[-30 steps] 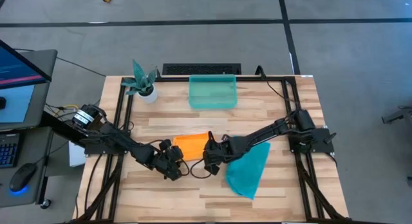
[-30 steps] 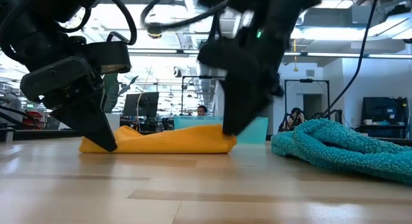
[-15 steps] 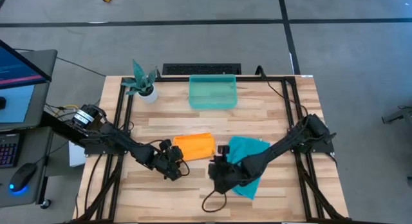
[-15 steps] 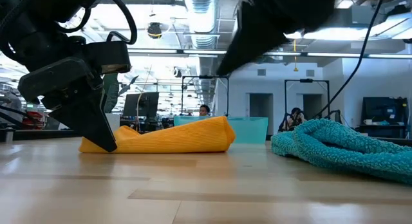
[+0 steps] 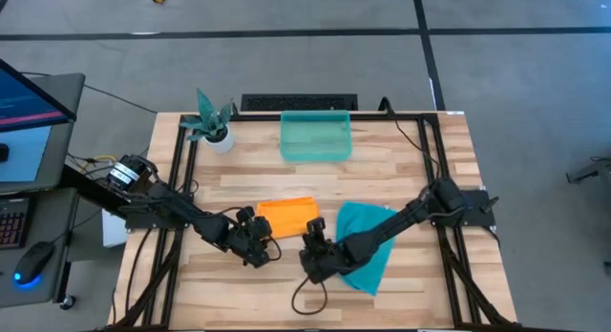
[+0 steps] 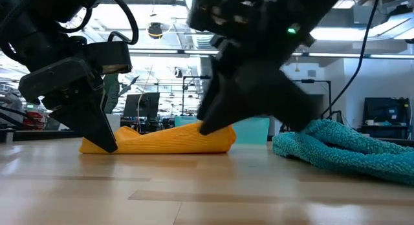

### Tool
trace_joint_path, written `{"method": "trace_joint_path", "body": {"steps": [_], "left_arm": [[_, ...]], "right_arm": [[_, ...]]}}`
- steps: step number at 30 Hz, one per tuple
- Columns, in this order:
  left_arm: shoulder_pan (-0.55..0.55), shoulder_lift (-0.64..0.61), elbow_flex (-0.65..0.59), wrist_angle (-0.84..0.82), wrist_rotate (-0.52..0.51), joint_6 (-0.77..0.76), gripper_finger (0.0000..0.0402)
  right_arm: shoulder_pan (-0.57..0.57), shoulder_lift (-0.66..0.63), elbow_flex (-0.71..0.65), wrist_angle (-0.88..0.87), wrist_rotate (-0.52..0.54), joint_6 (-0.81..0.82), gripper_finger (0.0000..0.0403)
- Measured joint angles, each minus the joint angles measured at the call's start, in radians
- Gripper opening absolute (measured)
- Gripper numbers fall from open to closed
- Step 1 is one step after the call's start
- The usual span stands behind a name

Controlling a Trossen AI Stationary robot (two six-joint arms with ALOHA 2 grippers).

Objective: Roll microfiber towels into tight, uniform cylinder then place into a basket
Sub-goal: Roll the yellow microfiber cloth

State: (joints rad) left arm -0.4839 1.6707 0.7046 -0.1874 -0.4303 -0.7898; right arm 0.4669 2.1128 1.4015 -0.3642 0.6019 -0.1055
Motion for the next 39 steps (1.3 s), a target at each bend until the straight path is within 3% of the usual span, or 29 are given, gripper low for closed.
{"method": "trace_joint_path", "body": {"steps": [6, 13, 20, 24, 35, 39], "left_arm": [[0.0, 0.0, 0.0, 0.002, 0.0, 0.0, 0.0111], [0.0, 0.0, 0.0, 0.0, 0.0, 0.0, 0.0111], [0.0, 0.0, 0.0, 0.0, 0.0, 0.034, 0.0111], [-0.003, 0.0, 0.0, 0.002, -0.014, 0.035, 0.0111], [-0.036, 0.002, 0.019, -0.018, -0.045, 0.085, 0.0111], [-0.047, 0.004, 0.059, -0.081, -0.049, 0.114, 0.0111]], "right_arm": [[-0.031, 0.023, -0.001, -0.022, 0.024, 0.007, 0.0223], [-0.084, 0.036, -0.001, -0.116, 0.026, 0.138, 0.0226], [-0.125, 0.028, 0.0, -0.13, -0.095, 0.211, 0.0215], [-0.129, 0.029, 0.0, -0.135, -0.121, 0.252, 0.0182], [-0.152, 0.03, 0.001, -0.128, -0.194, 0.296, 0.0021], [-0.155, 0.031, 0.001, -0.13, -0.208, 0.297, 0.0014]]}}
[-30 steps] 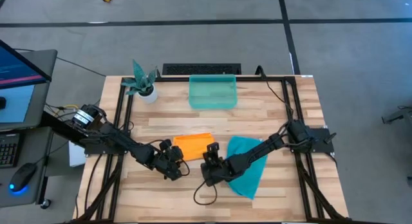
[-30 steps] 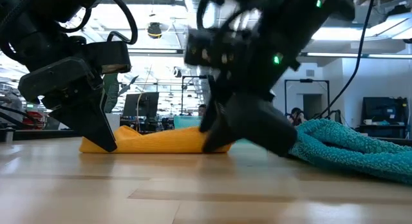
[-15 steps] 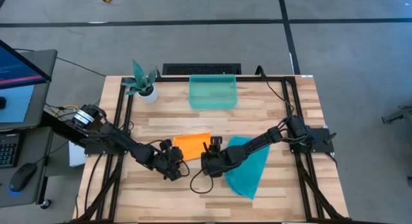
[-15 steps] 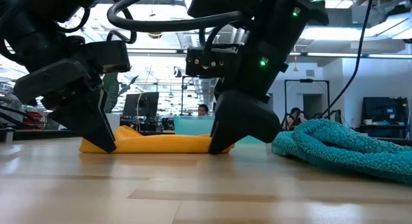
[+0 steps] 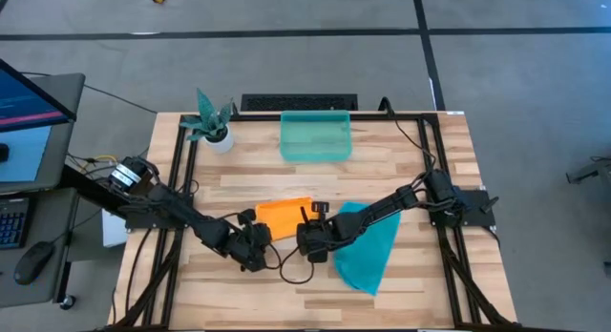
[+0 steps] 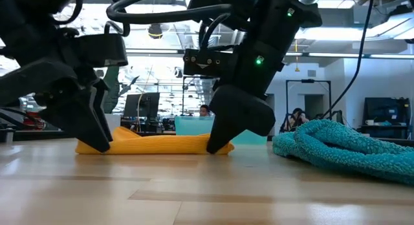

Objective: Roll microfiber towels into tight, uniform cylinder then place into a basket
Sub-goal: Roll the yellow microfiber cloth

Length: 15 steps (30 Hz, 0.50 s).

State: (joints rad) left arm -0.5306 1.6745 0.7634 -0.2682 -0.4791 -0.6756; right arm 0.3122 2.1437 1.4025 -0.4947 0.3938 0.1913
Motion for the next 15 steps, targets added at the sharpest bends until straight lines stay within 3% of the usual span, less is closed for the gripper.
{"method": "trace_joint_path", "body": {"steps": [4, 10, 15], "left_arm": [[-0.015, 0.0, 0.046, -0.104, -0.026, 0.001, 0.0111], [-0.079, -0.001, 0.1, -0.198, -0.125, 0.001, 0.0111], [-0.159, -0.002, 0.117, -0.213, -0.192, 0.087, 0.0111]], "right_arm": [[-0.001, 0.0, -0.001, -0.001, -0.024, 0.004, 0.0027], [0.006, -0.007, -0.002, 0.003, -0.028, 0.019, 0.001], [0.007, -0.007, -0.002, 0.003, -0.03, 0.019, 0.002]]}}
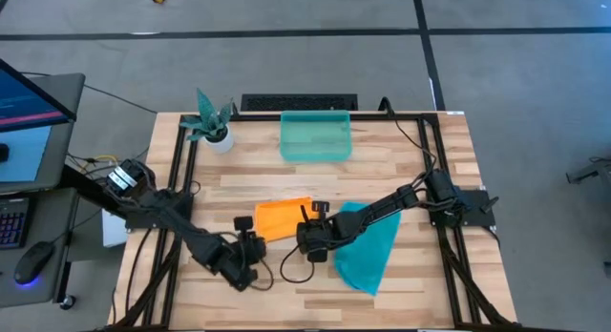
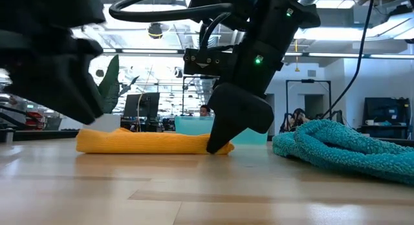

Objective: Roll microfiber towels into tight, uniform cylinder then place into a basket
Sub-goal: Roll the yellow microfiber cloth

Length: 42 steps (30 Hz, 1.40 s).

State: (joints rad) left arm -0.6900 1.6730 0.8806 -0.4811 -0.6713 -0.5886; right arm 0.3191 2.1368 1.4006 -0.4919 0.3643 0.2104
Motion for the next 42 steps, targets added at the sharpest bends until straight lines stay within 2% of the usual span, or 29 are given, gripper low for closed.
{"method": "trace_joint_path", "body": {"steps": [4, 8, 16, 22, 32, 42], "left_arm": [[-0.049, 0.0, 0.0, 0.005, -0.053, 0.059, 0.0111], [-0.053, 0.0, 0.0, 0.004, -0.092, 0.073, 0.0111], [-0.004, 0.085, 0.0, 0.012, -0.074, 0.077, 0.0111], [0.016, 0.11, 0.0, 0.015, -0.098, 0.07, 0.0112], [0.082, 0.151, 0.003, 0.005, -0.036, 0.065, 0.0112], [0.095, 0.213, 0.007, -0.041, -0.082, -0.024, 0.0101]], "right_arm": [[0.0, 0.0, 0.0, 0.0, -0.001, 0.0, 0.0025], [0.0, 0.0, 0.0, 0.0, -0.001, 0.001, 0.0012], [0.0, 0.0, -0.001, 0.001, -0.005, 0.001, 0.0023], [0.0, -0.001, -0.001, 0.0, -0.007, 0.001, 0.0012], [0.0, -0.001, -0.001, -0.002, -0.019, 0.001, 0.0014], [0.0, -0.002, -0.001, -0.002, -0.039, 0.001, 0.0015]]}}
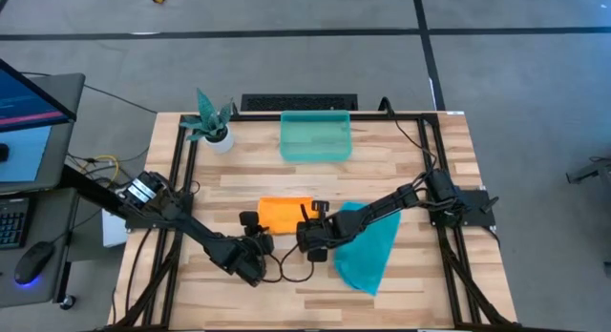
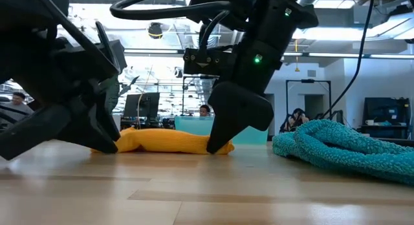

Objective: Roll microfiber towels into tight, uniform cylinder then place into a basket
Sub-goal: Roll the yellow microfiber cloth

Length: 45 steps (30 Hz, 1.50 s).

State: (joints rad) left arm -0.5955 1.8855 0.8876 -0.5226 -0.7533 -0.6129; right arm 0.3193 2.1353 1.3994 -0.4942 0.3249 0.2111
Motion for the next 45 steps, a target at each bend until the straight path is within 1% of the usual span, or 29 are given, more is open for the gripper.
{"method": "trace_joint_path", "body": {"steps": [2, 6, 7, 10, 14, 18, 20, 22, 24, 26, 29, 32, 37, 41, 45], "left_arm": [[-0.004, 0.0, 0.0, -0.003, 0.014, -0.001, 0.0082], [-0.013, 0.002, 0.02, -0.033, 0.055, 0.001, 0.002], [-0.015, 0.002, 0.03, -0.045, 0.065, 0.004, 0.0012], [-0.024, 0.006, 0.076, -0.104, 0.082, 0.007, 0.001], [-0.034, 0.007, 0.163, -0.205, 0.201, -0.009, 0.0007], [-0.045, 0.008, 0.25, -0.251, 0.339, -0.027, 0.0004], [-0.054, 0.008, 0.285, -0.261, 0.389, -0.015, 0.0005], [-0.06, 0.008, 0.322, -0.283, 0.423, -0.009, 0.0006], [-0.061, 0.007, 0.357, -0.321, 0.43, -0.023, 0.0006], [-0.056, 0.007, 0.383, -0.373, 0.413, -0.042, 0.0005], [-0.022, 0.007, 0.407, -0.411, 0.418, -0.068, 0.0005], [0.026, 0.007, 0.41, -0.408, 0.451, -0.092, 0.0006], [0.133, 0.006, 0.399, -0.393, 0.515, -0.133, 0.0006], [0.208, 0.005, 0.4, -0.378, 0.53, -0.133, 0.0006], [0.251, 0.005, 0.399, -0.354, 0.541, -0.105, 0.0006]], "right_arm": [[0.0, 0.0, 0.0, 0.0, -0.006, 0.0, 0.0012], [0.012, 0.0, 0.001, 0.006, -0.029, 0.0, 0.0015], [0.016, 0.0, 0.001, 0.008, -0.041, 0.0, 0.0016], [0.028, 0.0, 0.016, 0.004, -0.075, 0.001, 0.0016], [0.055, 0.006, 0.058, -0.001, -0.135, 0.002, 0.0011], [0.09, 0.01, 0.112, -0.007, -0.264, 0.002, 0.0015], [0.109, 0.01, 0.137, 0.0, -0.335, 0.002, 0.0016], [0.129, 0.01, 0.155, 0.006, -0.381, 0.002, 0.0014], [0.145, 0.01, 0.163, 0.006, -0.386, 0.002, 0.0011], [0.151, 0.01, 0.165, 0.005, -0.364, 0.006, 0.0012], [0.147, 0.01, 0.165, -0.025, -0.35, 0.045, 0.0016], [0.141, 0.01, 0.165, -0.058, -0.351, 0.076, 0.0015], [0.145, 0.009, 0.166, -0.044, -0.349, 0.074, 0.0007], [0.144, 0.01, 0.166, -0.048, -0.342, 0.074, 0.0011], [0.142, 0.012, 0.167, -0.087, -0.325, 0.078, 0.0009]]}}
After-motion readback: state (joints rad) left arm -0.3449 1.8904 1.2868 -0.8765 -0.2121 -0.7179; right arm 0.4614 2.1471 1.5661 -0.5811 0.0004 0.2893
